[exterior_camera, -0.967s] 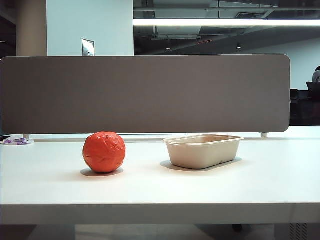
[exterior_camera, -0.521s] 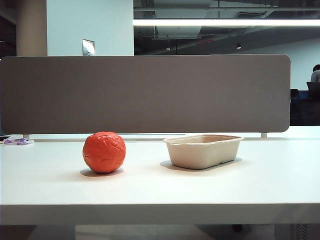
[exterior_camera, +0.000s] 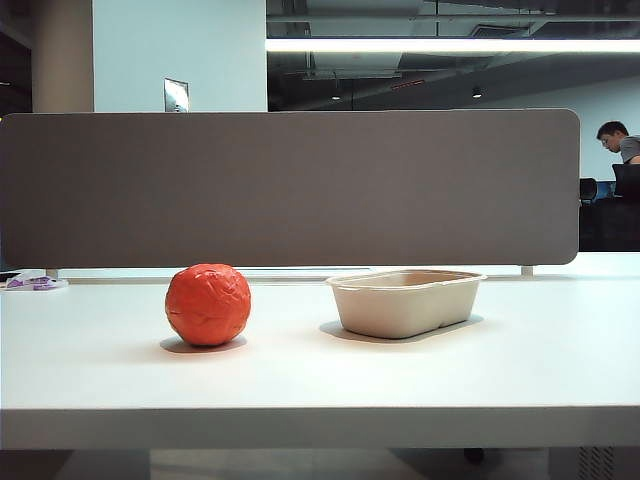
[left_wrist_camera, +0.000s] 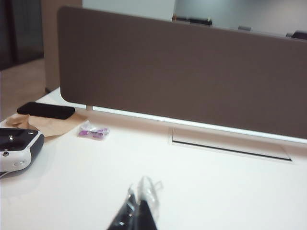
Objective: Pick up the orange and place it into the paper lunchbox.
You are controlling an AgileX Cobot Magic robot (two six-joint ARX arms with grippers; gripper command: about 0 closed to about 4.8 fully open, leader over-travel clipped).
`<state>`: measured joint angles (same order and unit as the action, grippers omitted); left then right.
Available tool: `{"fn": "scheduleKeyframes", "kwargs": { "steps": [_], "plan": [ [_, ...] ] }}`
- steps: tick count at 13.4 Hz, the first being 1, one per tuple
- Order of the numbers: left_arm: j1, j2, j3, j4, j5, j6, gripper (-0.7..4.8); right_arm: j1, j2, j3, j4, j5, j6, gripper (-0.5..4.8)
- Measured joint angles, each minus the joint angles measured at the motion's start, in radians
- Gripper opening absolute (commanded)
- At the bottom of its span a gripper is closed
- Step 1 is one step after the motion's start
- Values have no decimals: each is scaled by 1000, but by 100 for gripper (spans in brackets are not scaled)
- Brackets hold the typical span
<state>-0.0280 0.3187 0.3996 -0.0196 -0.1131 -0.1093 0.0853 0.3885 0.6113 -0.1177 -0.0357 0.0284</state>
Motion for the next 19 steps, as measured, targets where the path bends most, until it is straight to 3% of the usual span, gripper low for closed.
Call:
{"fn": "scheduleKeyframes", "kwargs": {
  "steps": [1, 8, 10, 11, 12, 13, 14, 15, 17, 19],
  "plan": [
    [-81, 357, 248, 9, 25, 0, -7, 111, 249, 192, -32, -138, 2, -2],
    [-266, 537, 348, 34, 28, 0, -7, 390, 335, 204, -169, -120, 2, -2],
    [-298, 554, 348, 43, 42, 0, -7, 454, 336, 204, -212, -77, 2, -2],
    [-315, 594, 348, 53, 146, 0, -6, 619, 337, 206, -393, 60, 33, -2],
    [-315, 601, 349, 54, 169, 0, 3, 619, 338, 206, -394, 61, 35, -2],
    [-315, 613, 349, 54, 199, 1, 116, 619, 338, 206, -393, 61, 35, -2],
    [-315, 641, 349, 54, 261, 3, 321, 617, 338, 206, -381, 61, 35, -2],
    [-315, 663, 349, 54, 304, 9, 479, 617, 338, 206, -369, 61, 35, -2],
    [-320, 809, 349, 54, 376, 89, 479, 618, 338, 206, -348, 61, 39, -2],
    [-320, 856, 349, 53, 383, 92, 479, 618, 338, 206, -365, 61, 39, -2]
  ]
}}
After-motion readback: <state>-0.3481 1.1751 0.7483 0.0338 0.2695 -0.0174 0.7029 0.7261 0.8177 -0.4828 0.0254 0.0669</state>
